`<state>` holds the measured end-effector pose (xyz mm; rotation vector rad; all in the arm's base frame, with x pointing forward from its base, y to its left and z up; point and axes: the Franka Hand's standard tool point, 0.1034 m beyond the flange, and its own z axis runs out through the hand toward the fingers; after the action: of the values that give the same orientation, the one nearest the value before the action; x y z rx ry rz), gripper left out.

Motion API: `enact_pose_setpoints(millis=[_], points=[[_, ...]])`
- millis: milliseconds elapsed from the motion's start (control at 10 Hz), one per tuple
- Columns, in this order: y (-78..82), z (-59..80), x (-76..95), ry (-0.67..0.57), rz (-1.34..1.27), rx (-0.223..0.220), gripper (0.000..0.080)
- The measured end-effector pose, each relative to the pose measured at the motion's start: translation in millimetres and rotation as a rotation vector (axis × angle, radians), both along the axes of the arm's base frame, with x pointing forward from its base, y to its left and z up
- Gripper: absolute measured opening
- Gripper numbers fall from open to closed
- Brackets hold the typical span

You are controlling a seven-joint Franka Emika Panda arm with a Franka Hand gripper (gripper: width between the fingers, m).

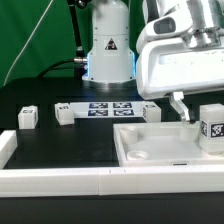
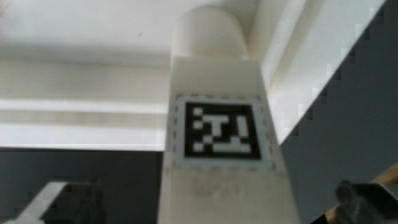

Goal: Assemble one leg

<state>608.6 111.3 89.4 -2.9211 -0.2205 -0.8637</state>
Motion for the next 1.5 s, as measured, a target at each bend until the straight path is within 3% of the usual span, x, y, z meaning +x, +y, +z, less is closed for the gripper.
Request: enact_pose_setpoints(millis=[100, 400, 500, 800, 1000, 1500], points=[[-0.2, 4.0, 0.5, 0.015, 0.002, 0.001, 0.0649], [1.1, -1.1, -1.7, 0.05, 0.007, 0.002, 0.0649], [4.7, -9.8, -5.6, 0.161, 0.02, 0.005, 0.0649], [8.6, -6.5, -0.5, 0.397, 0.049, 0.012, 0.0649], [10.0, -8.5, -7.6, 0.59, 0.078, 0.015, 0.0649], [7.8, -10.1, -4.9, 0.595, 0.081, 0.014, 0.0649]])
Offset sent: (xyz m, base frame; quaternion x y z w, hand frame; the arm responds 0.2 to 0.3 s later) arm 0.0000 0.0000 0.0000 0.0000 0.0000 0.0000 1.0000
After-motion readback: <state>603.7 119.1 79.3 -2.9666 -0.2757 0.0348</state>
